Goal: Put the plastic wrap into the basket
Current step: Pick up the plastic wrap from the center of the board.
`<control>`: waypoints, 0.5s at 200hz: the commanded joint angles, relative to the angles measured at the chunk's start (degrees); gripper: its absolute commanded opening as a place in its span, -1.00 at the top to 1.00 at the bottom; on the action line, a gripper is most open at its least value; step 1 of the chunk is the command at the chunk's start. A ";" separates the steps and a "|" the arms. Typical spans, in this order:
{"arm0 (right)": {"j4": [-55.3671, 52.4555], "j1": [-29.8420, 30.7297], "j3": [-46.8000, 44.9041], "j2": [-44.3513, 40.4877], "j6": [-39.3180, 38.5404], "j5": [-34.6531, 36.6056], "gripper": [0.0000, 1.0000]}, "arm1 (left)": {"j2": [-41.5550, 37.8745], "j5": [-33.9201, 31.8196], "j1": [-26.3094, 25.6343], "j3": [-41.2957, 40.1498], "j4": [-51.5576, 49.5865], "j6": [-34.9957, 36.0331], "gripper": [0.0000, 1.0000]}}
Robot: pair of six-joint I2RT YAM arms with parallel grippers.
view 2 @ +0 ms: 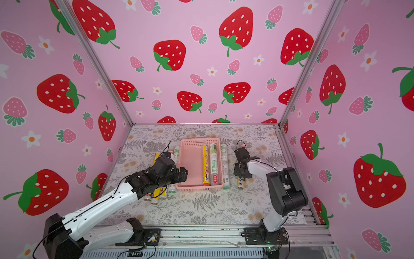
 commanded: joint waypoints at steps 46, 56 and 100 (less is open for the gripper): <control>-12.13 1.60 4.98 -18.77 0.62 -0.59 0.44 | 0.58 -2.38 -2.59 11.99 -12.24 3.49 -0.88; -14.41 2.90 7.39 -20.54 1.16 -0.81 0.44 | 0.69 0.50 -2.66 11.64 -8.42 3.50 -0.89; -17.76 9.21 15.88 -20.39 6.06 -4.02 0.39 | 5.60 8.72 -2.41 12.56 5.40 0.13 -0.90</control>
